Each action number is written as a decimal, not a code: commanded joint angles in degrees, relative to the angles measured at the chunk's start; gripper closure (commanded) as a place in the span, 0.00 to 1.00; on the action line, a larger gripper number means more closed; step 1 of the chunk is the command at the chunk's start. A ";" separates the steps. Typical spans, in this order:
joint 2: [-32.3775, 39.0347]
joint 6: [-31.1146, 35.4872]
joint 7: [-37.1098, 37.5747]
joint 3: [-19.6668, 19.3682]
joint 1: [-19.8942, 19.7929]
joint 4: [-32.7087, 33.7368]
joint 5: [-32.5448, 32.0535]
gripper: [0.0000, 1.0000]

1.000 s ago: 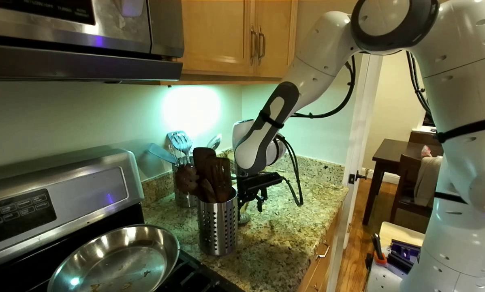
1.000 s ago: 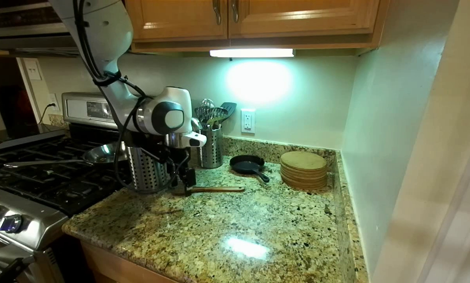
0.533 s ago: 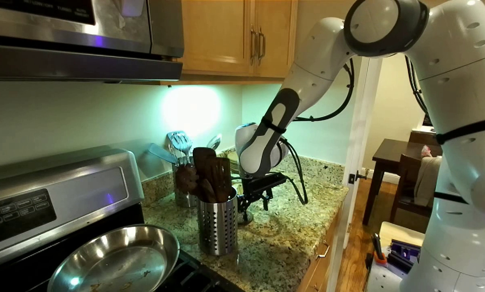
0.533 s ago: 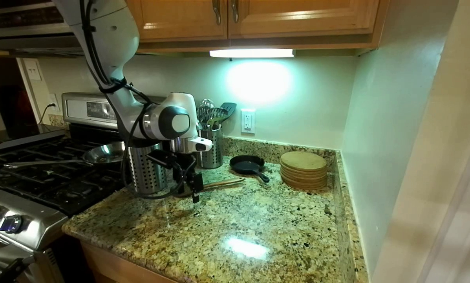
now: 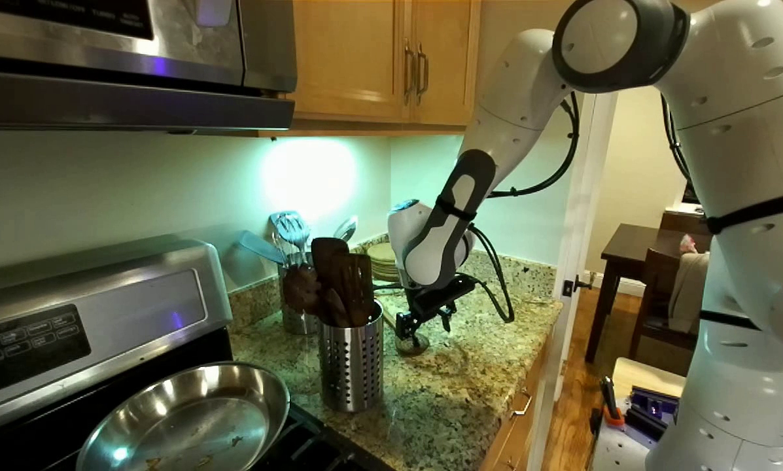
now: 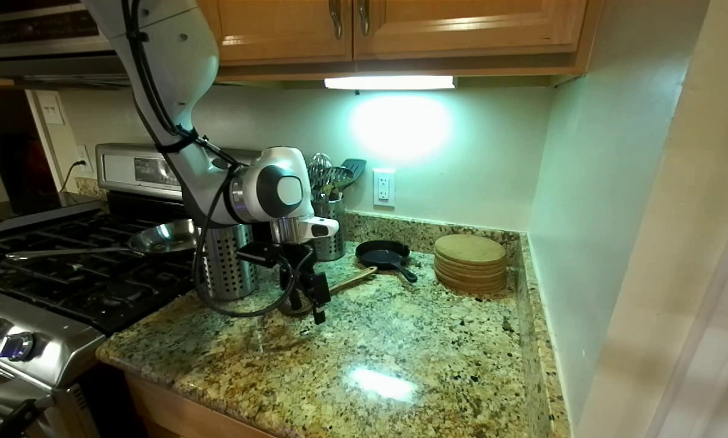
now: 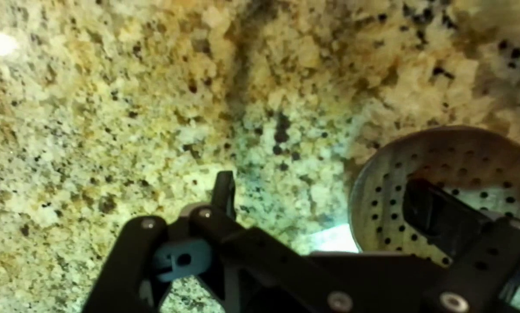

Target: Pick the wooden spoon on the counter and put it in the utensil holder

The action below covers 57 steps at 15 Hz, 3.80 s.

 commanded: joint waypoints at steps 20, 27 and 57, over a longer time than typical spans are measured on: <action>-15.19 11.52 30.40 3.51 0.34 -16.21 1.83 0.00; -13.41 18.49 41.76 1.77 1.39 -16.43 1.33 0.00; -4.63 24.82 33.65 12.39 -9.31 -12.73 32.44 0.84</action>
